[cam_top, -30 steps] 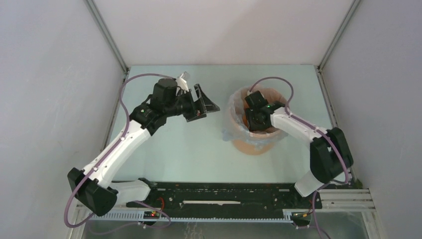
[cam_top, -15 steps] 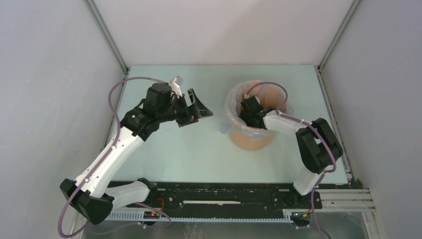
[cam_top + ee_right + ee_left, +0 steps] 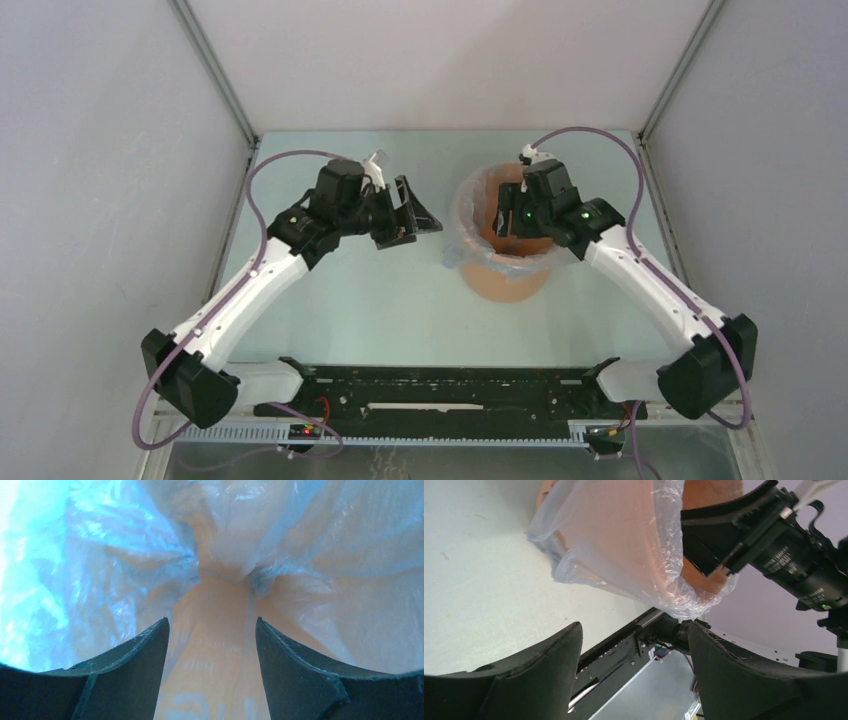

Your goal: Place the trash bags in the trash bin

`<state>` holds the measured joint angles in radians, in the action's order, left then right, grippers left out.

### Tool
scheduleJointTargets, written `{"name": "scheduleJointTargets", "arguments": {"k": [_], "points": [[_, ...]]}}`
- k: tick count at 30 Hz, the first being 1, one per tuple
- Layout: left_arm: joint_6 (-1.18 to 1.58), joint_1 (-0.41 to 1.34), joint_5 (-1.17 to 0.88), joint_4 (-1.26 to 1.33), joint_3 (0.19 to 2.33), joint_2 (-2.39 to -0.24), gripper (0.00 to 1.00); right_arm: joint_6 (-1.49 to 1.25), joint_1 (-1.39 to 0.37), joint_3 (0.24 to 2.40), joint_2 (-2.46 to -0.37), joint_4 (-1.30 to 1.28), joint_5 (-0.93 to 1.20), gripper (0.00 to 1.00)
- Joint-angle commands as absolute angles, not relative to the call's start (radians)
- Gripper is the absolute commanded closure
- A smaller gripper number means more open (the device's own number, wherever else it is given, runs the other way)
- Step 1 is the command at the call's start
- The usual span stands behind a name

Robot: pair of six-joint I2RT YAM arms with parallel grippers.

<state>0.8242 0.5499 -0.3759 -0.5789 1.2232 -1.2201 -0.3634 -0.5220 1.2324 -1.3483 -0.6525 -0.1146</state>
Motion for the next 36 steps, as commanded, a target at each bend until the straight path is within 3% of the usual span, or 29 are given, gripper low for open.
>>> {"name": "scheduleJointTargets", "arguments": {"k": [1, 7, 14, 20, 25, 29, 36], "points": [[0.836, 0.582, -0.449, -0.481, 1.246, -1.258, 0.19, -0.389, -0.517, 1.299, -1.218, -0.801, -0.060, 0.27], [0.863, 0.600, -0.471, -0.434, 1.289, -1.333, 0.13, -0.398, -0.543, 1.351, -1.034, -0.929, 0.016, 0.27], [0.880, 0.609, -0.454, -0.434, 1.341, -1.391, 0.13, -0.539, -0.592, 1.312, -0.863, -0.958, 0.061, 0.28], [0.912, 0.614, -0.435, -0.430, 1.368, -1.424, 0.12, -0.900, -0.593, 1.128, -0.739, -0.835, 0.154, 0.27], [0.928, 0.614, -0.436, -0.430, 1.385, -1.447, 0.14, -1.015, -0.587, 1.021, -0.661, -0.860, 0.091, 0.23], [0.929, 0.615, -0.431, -0.432, 1.391, -1.455, 0.14, -1.175, -0.555, 0.858, -0.605, -0.683, 0.106, 0.22], [0.939, 0.620, -0.464, -0.424, 1.390, -1.466, 0.18, -1.312, -0.548, 0.749, -0.564, -0.586, -0.030, 0.28]]}}
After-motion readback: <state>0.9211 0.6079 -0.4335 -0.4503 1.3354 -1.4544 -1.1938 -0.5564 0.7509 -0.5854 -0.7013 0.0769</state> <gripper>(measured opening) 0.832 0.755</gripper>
